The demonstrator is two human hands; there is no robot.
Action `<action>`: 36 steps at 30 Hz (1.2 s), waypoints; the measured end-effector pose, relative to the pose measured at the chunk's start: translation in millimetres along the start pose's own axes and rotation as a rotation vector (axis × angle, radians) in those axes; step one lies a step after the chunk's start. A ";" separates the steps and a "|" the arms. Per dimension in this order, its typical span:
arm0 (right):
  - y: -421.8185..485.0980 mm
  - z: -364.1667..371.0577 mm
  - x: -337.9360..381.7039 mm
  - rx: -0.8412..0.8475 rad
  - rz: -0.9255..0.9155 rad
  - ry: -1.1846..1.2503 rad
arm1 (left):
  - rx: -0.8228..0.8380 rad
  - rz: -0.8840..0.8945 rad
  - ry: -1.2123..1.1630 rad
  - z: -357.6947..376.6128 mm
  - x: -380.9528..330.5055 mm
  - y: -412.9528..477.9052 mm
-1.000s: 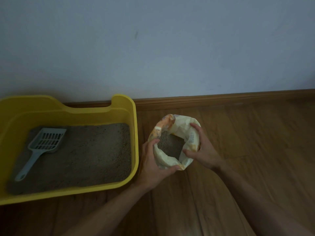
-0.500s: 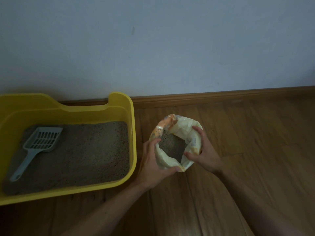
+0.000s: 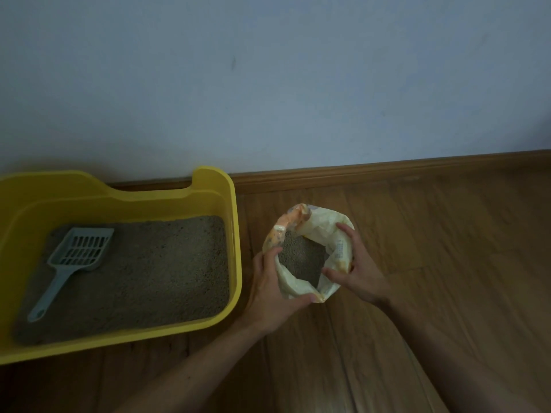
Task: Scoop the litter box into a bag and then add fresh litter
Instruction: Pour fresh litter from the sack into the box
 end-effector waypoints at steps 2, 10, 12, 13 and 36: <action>-1.3 -1.2 1.6 0.001 0.005 -0.026 | 0.027 -0.023 0.013 -0.1 -3.9 -0.5; -3.9 -13.8 19.9 0.102 0.040 -0.262 | 0.106 -0.023 0.325 -10.8 -33.4 -8.7; -10.2 -21.9 22.5 0.132 0.072 -0.361 | 0.131 0.029 0.457 -13.8 -47.2 -12.3; -14.5 -26.6 24.8 0.140 0.080 -0.438 | 0.137 0.050 0.502 -14.5 -54.1 -12.9; -56.6 -40.8 68.9 0.144 0.080 -0.643 | 0.309 0.109 0.657 -48.5 -97.6 -21.4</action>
Point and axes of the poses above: each hand's wrist, its own y-axis towards the middle knuckle, its own z-axis out of the palm, x = y × z, the point moved 6 cm from there along y, towards the middle knuckle, and after that the axes turned 8 degrees about -y, right-handed, at the moved point
